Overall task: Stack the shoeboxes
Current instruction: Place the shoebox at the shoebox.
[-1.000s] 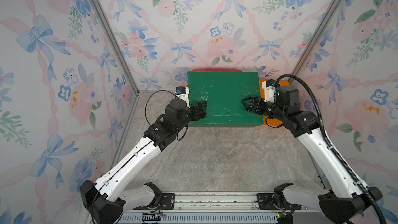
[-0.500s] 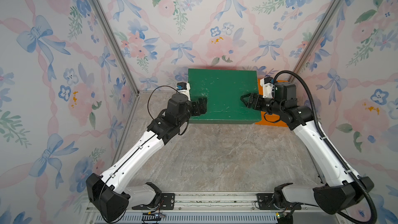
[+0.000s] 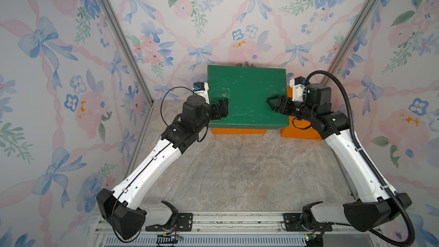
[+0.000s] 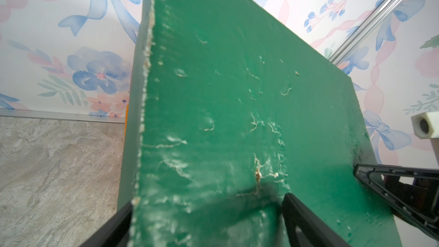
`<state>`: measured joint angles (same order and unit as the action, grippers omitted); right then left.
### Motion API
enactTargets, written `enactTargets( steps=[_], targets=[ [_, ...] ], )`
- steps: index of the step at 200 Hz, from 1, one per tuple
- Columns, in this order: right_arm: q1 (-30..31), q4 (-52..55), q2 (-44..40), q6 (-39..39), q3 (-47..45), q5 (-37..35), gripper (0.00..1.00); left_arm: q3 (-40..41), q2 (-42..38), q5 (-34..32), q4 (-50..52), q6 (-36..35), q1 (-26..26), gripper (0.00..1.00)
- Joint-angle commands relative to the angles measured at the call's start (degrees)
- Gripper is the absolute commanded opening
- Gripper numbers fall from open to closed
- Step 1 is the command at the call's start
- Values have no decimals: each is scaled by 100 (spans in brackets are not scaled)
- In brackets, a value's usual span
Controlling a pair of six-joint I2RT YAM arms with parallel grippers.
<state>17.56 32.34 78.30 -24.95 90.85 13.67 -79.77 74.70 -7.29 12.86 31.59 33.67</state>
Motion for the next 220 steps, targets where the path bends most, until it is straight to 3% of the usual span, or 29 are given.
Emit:
enactTargets(
  steps=[1, 220],
  targets=[
    [437, -247, 277, -56, 237, 1639, 86, -352, 204, 2327, -1286, -3, 399, 90],
    [95, -531, 1735, -473, 2121, 1814, 85, -1667, 1444, 2794, -1286, 34, -268, 90]
  ],
)
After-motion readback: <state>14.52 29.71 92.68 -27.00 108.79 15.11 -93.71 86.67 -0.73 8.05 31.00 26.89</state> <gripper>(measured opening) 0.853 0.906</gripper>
